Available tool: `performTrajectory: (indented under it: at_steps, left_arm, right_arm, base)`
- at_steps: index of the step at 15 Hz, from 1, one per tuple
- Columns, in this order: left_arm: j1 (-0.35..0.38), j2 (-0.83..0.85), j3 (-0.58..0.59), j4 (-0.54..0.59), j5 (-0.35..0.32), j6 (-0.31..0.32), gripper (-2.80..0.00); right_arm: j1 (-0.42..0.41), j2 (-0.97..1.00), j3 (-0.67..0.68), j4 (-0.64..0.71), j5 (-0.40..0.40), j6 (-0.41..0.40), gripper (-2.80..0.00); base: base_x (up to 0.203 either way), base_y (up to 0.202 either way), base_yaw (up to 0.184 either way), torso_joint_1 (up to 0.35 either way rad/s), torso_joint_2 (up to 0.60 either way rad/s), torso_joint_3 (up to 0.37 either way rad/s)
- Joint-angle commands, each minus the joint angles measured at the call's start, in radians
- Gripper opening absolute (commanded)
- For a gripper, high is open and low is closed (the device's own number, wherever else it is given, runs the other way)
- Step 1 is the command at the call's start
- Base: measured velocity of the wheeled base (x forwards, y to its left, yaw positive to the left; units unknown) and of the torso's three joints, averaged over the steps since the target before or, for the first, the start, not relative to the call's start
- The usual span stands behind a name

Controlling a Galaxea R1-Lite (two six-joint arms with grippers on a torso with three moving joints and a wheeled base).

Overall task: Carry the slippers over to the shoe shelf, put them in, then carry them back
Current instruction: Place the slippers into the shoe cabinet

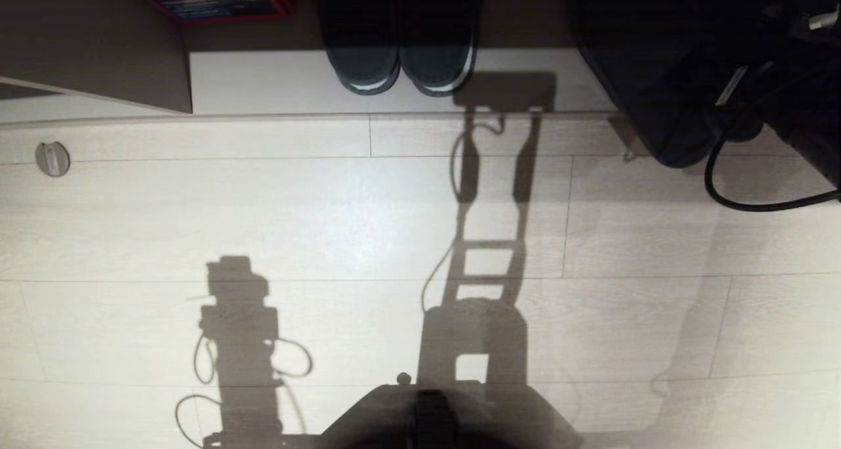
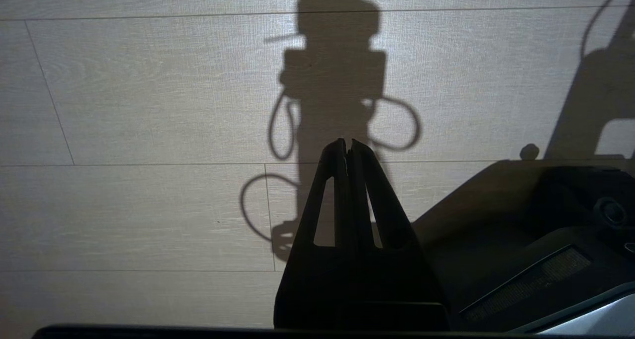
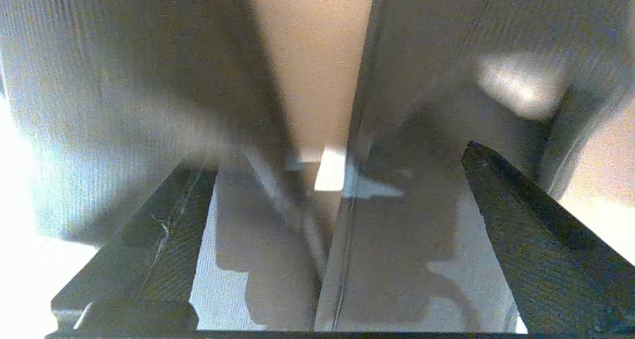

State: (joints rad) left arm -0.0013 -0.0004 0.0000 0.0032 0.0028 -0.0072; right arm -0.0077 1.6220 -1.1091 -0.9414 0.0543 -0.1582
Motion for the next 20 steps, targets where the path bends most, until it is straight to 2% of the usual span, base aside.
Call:
performTrajectory:
  at_steps: [1,4,8,9,11,12,14,15,17,20]
  left_arm:
    - [0.001,0.000,0.000,0.000,0.000,0.000,-2.80]
    - [0.000,0.000,0.000,0.000,0.000,0.000,-2.80]
    - [0.001,0.000,0.000,0.000,0.000,0.000,-2.80]
    - [0.000,0.000,0.000,0.000,0.000,0.000,-2.80]
    - [0.000,0.000,0.000,0.000,0.000,0.000,-2.80]
    - [0.000,0.000,0.000,0.000,0.000,0.000,-2.80]
    - [0.001,0.000,0.000,0.000,0.000,0.000,-2.80]
    - [0.000,0.000,0.000,0.000,0.000,0.000,-2.80]
    - [0.000,0.000,0.000,0.000,0.000,0.000,-2.80]
    - [0.001,0.000,0.000,0.000,0.000,0.000,-2.80]
  right_arm:
    - [0.000,-0.018,0.033,-0.004,0.001,-0.001,0.00]
    - [0.000,-0.060,0.088,-0.004,0.011,-0.008,0.00]
    - [0.002,-0.154,0.193,0.008,0.032,-0.056,0.00]
    - [0.003,-0.173,0.216,0.017,0.056,-0.063,0.00]
    - [0.008,-0.210,0.278,0.034,0.182,-0.060,0.00]
    - [0.012,-0.214,0.283,0.035,0.189,-0.058,0.00]
    - [0.051,-0.241,0.298,0.082,0.182,-0.055,0.00]
    - [0.082,-0.251,0.295,0.148,0.170,-0.056,0.00]
    - [0.129,-0.224,0.269,0.167,0.147,-0.058,0.00]
    - [0.245,-0.140,0.188,0.161,0.023,-0.063,0.00]
  base:
    - [0.000,0.000,0.000,0.000,0.00,0.000]
    - [0.000,0.000,0.000,0.000,0.00,0.000]
    - [0.000,0.000,0.000,0.000,0.00,0.000]
    - [0.000,0.000,0.000,0.000,0.00,0.000]
    - [0.000,0.000,0.000,0.000,0.00,0.000]
    - [0.000,0.000,0.000,0.000,0.00,0.000]
    - [0.000,0.000,0.000,0.000,0.00,0.000]
    - [0.000,0.000,0.000,0.000,0.00,0.000]
    - [0.000,0.000,0.000,0.000,0.00,0.000]
    - [0.000,0.000,0.000,0.000,0.00,0.000]
